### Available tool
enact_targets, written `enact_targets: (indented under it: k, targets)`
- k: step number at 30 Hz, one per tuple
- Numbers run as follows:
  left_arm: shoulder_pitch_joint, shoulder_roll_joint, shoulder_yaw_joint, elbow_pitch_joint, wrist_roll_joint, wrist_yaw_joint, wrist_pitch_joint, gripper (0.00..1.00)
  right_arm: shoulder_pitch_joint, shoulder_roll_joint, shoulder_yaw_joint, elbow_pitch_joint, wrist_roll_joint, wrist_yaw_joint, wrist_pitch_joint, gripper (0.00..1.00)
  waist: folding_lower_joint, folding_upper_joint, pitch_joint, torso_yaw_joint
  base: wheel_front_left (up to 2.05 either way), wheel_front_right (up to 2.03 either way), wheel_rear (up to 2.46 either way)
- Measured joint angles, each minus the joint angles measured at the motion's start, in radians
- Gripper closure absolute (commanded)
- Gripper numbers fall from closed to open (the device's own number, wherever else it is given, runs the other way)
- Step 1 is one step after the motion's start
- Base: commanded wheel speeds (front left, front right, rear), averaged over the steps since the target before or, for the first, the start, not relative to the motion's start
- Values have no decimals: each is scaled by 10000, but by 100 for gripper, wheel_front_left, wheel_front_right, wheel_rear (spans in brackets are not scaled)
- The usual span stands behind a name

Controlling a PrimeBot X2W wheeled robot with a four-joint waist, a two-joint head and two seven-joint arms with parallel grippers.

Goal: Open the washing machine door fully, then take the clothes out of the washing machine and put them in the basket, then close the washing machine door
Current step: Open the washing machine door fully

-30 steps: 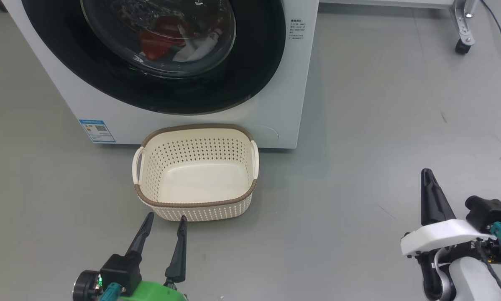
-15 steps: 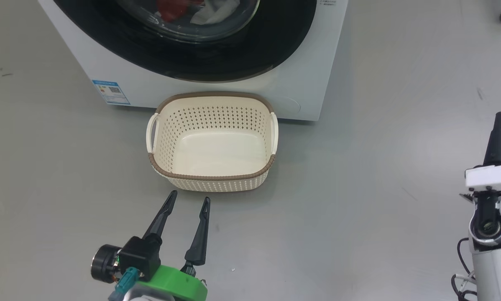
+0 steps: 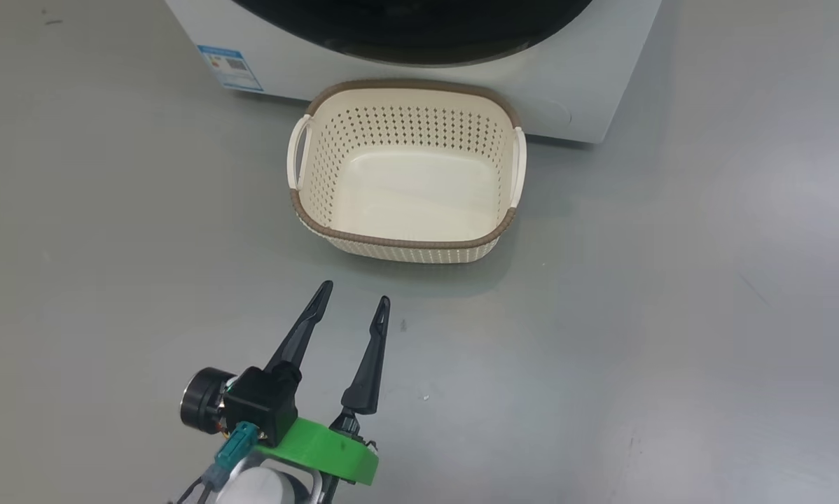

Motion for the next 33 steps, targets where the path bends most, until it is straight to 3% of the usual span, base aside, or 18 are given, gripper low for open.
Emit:
enact_targets:
  k: [7,11,19,33]
  targets:
    - [-444,-13,-443,-259,-180,100,0,0,-1060,-650,-54,-75,598,-543,1271,100,0,0,747,511,0,0,0]
    - [-565,-25,-608,-320,-278,192,0,0,-1546,-803,138,-105,890,-752,1933,100,0,0,1056,713,0,0,0]
    - [-859,-48,-953,-336,-558,299,0,0,-2913,-1143,282,-121,1682,-1501,3340,100,1,0,1785,1310,0,0,0]
    - [-977,-67,-1287,-460,-1051,364,0,0,-4515,-1290,447,502,2592,-1848,4872,100,0,0,2289,2199,0,0,0]
